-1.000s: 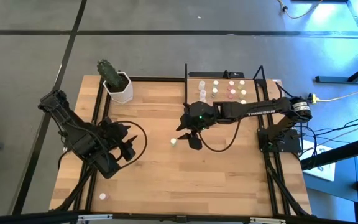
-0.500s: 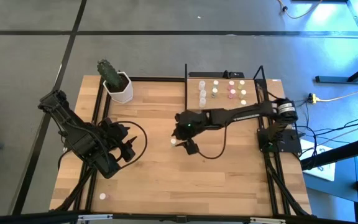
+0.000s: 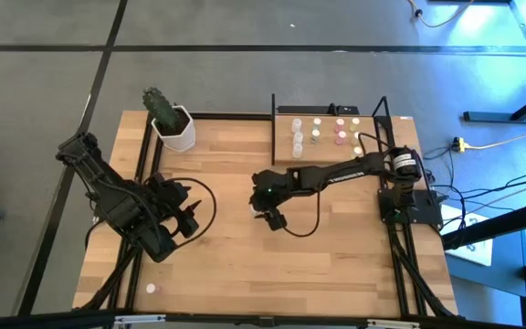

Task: Pick and place medicine bottles onto shelf by color
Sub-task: Put the green pill bottle on the shelf aligned with the other green pill bottles

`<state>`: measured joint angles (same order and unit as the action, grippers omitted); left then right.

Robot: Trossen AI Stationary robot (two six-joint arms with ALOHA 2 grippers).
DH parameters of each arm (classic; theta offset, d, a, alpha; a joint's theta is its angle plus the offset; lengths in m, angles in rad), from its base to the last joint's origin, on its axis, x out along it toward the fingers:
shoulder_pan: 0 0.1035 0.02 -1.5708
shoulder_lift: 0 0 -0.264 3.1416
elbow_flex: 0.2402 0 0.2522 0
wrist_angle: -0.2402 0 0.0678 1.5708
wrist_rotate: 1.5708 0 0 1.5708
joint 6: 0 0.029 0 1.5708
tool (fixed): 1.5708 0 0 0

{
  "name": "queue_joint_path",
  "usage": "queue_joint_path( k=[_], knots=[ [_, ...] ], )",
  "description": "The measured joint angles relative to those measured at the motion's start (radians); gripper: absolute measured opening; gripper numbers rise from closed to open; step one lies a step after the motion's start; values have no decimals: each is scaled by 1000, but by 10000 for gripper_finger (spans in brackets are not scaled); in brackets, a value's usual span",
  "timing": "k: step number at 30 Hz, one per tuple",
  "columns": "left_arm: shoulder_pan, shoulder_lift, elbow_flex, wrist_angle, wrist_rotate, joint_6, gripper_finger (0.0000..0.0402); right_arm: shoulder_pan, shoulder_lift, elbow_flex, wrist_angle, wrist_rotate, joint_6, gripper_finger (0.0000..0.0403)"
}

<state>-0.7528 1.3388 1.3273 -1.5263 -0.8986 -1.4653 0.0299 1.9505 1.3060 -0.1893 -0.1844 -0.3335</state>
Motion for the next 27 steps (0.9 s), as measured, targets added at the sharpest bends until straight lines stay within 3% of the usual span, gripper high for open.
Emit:
queue_joint_path(
  k=[27],
  knots=[
    [0,0,0,-1,-1,1,220,-28,63,0,23,-21,-11,227]
  ],
)
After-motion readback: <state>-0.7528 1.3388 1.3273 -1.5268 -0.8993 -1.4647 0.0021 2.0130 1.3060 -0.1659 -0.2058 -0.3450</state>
